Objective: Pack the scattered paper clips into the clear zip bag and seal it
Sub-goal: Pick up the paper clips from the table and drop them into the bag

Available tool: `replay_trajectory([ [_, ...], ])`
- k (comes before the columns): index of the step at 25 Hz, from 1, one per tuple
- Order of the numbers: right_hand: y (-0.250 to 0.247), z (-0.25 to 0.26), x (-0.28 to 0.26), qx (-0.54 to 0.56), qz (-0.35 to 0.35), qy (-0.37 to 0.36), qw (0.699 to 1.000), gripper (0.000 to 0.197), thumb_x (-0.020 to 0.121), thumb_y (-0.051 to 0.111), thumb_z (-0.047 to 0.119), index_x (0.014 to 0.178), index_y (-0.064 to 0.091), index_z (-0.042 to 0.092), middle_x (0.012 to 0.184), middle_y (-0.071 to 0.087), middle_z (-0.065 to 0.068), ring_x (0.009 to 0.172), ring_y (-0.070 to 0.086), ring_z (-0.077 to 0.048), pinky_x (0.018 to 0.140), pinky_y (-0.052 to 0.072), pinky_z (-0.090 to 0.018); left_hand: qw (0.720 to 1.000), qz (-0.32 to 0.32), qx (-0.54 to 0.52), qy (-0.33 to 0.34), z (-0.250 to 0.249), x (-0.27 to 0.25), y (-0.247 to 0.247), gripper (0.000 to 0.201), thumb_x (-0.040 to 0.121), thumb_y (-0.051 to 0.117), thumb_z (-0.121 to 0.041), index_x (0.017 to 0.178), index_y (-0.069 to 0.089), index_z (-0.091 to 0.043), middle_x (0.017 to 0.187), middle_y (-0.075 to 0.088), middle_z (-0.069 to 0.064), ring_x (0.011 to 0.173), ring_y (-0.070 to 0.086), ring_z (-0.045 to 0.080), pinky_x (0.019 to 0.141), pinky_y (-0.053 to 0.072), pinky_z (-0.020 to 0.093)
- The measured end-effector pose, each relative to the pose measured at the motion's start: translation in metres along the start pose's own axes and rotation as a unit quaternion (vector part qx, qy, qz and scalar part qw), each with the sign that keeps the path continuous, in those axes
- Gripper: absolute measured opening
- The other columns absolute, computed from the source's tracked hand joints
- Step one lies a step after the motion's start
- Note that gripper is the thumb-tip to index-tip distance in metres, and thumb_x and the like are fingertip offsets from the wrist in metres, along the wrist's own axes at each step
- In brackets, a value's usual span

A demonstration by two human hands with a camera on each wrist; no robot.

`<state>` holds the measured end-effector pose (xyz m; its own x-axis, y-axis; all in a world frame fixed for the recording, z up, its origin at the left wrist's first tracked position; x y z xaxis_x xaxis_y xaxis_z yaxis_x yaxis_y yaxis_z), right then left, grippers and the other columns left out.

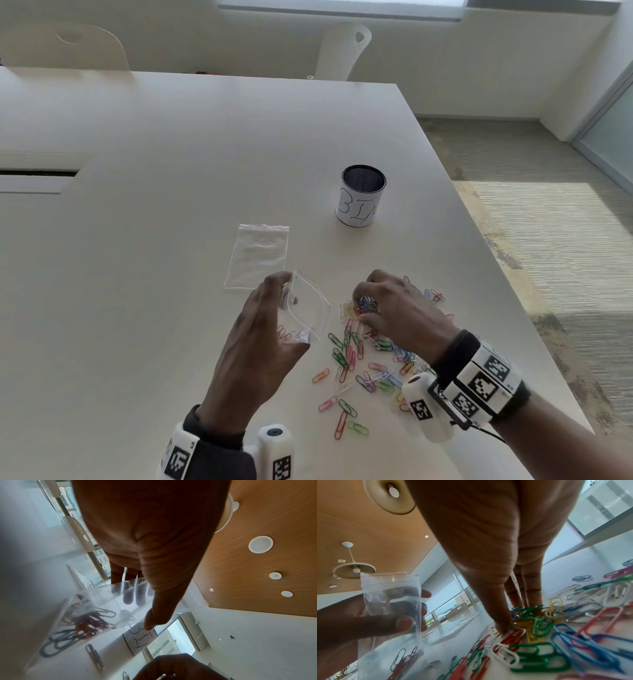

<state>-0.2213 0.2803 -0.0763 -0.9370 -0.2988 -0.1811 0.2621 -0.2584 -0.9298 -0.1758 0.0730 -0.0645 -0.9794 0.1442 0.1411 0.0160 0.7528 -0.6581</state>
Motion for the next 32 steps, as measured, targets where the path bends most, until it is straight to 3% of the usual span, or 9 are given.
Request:
replay_trajectory([
  [4, 0.001, 0.000, 0.002, 0.014, -0.029, -0.004, 0.999, 0.019, 0.093, 0.077, 0.019, 0.112, 0.076, 0.019, 0.116, 0.068, 0.003, 0.088, 0.065, -0.011, 0.077, 0.044, -0.010, 1.000, 0.003, -0.010, -0.006, -0.001, 0.000, 0.001, 0.072, 0.077, 0.086, -0.019, 0.134, 0.044, -0.034, 0.114, 0.054, -0.016, 0.105, 0.054, 0.004, 0.084, 0.047, 0.020],
  [8, -0.005, -0.008, 0.004, 0.052, -0.046, 0.006, 0.998, 0.009, 0.091, 0.078, 0.015, 0.100, 0.079, 0.016, 0.101, 0.075, 0.002, 0.077, 0.063, -0.003, 0.060, 0.043, -0.002, 1.000, 0.006, -0.014, -0.011, 0.000, -0.002, 0.003, 0.074, 0.078, 0.087, -0.019, 0.136, 0.044, -0.035, 0.116, 0.054, -0.016, 0.106, 0.055, 0.008, 0.086, 0.053, 0.025],
  [10, -0.012, -0.013, 0.003, 0.091, -0.057, 0.010, 0.994, 0.009, 0.090, 0.080, 0.016, 0.099, 0.081, 0.016, 0.096, 0.078, 0.004, 0.073, 0.065, 0.001, 0.068, 0.055, -0.006, 1.000, 0.005, -0.013, -0.012, 0.001, -0.002, 0.003, 0.074, 0.079, 0.088, -0.020, 0.136, 0.043, -0.035, 0.116, 0.054, -0.016, 0.108, 0.055, 0.004, 0.085, 0.053, 0.025],
  [11, -0.017, -0.016, 0.002, 0.119, -0.063, 0.016, 0.991, 0.009, 0.089, 0.082, 0.015, 0.098, 0.082, 0.016, 0.094, 0.079, 0.005, 0.073, 0.068, 0.001, 0.075, 0.061, -0.014, 1.000, 0.004, -0.012, -0.012, 0.001, -0.002, 0.003, 0.074, 0.079, 0.088, -0.020, 0.136, 0.043, -0.035, 0.116, 0.054, -0.016, 0.109, 0.054, 0.001, 0.084, 0.052, 0.024],
  [14, -0.034, -0.022, -0.007, 0.238, -0.076, 0.040, 0.967, 0.010, 0.084, 0.085, 0.011, 0.093, 0.083, 0.015, 0.083, 0.080, 0.003, 0.074, 0.075, -0.005, 0.083, 0.065, -0.027, 1.000, -0.002, -0.015, -0.015, 0.002, -0.002, 0.002, 0.074, 0.078, 0.086, -0.023, 0.136, 0.043, -0.036, 0.116, 0.054, -0.017, 0.110, 0.053, -0.003, 0.083, 0.047, 0.017],
  [20, -0.076, 0.026, -0.030, 0.429, -0.098, 0.008, 0.898, 0.015, 0.082, 0.084, 0.008, 0.096, 0.083, 0.015, 0.088, 0.083, 0.001, 0.082, 0.080, -0.014, 0.080, 0.063, -0.022, 1.000, -0.005, 0.000, -0.015, 0.000, -0.003, 0.004, 0.077, 0.078, 0.088, -0.021, 0.139, 0.042, -0.036, 0.118, 0.055, -0.017, 0.107, 0.054, 0.004, 0.085, 0.044, 0.013],
  [22, -0.082, 0.047, -0.032, 0.431, -0.131, -0.007, 0.893, 0.014, 0.082, 0.085, 0.007, 0.094, 0.084, 0.016, 0.085, 0.083, 0.004, 0.081, 0.080, -0.011, 0.080, 0.063, -0.019, 1.000, -0.008, -0.001, -0.014, 0.000, -0.003, 0.004, 0.078, 0.078, 0.088, -0.021, 0.139, 0.042, -0.036, 0.118, 0.056, -0.017, 0.108, 0.055, 0.002, 0.086, 0.044, 0.012],
  [26, -0.071, 0.079, -0.030, 0.351, -0.197, -0.041, 0.914, 0.013, 0.083, 0.086, 0.009, 0.090, 0.085, 0.020, 0.081, 0.080, 0.009, 0.076, 0.076, -0.005, 0.074, 0.062, -0.019, 1.000, -0.019, -0.012, -0.016, -0.001, -0.002, 0.003, 0.077, 0.076, 0.086, -0.017, 0.137, 0.043, -0.036, 0.117, 0.057, -0.019, 0.107, 0.057, 0.004, 0.084, 0.044, 0.013],
  [32, -0.051, 0.103, -0.034, 0.259, -0.195, -0.088, 0.942, 0.011, 0.089, 0.081, 0.012, 0.095, 0.082, 0.021, 0.088, 0.076, 0.010, 0.080, 0.073, -0.004, 0.074, 0.061, -0.024, 0.999, -0.023, -0.018, -0.027, 0.003, -0.004, 0.004, 0.078, 0.075, 0.080, -0.012, 0.138, 0.042, -0.037, 0.122, 0.057, -0.018, 0.109, 0.057, 0.006, 0.089, 0.046, 0.019],
])
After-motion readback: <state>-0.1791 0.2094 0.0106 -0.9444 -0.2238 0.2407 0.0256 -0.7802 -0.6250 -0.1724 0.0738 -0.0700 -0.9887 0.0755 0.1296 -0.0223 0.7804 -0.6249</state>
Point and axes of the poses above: each hand's wrist, its own x-axis towards the middle knuckle, its own y-axis out of the palm, z = x × y, the point moved 8 cm from there along x, towards the middle knuckle
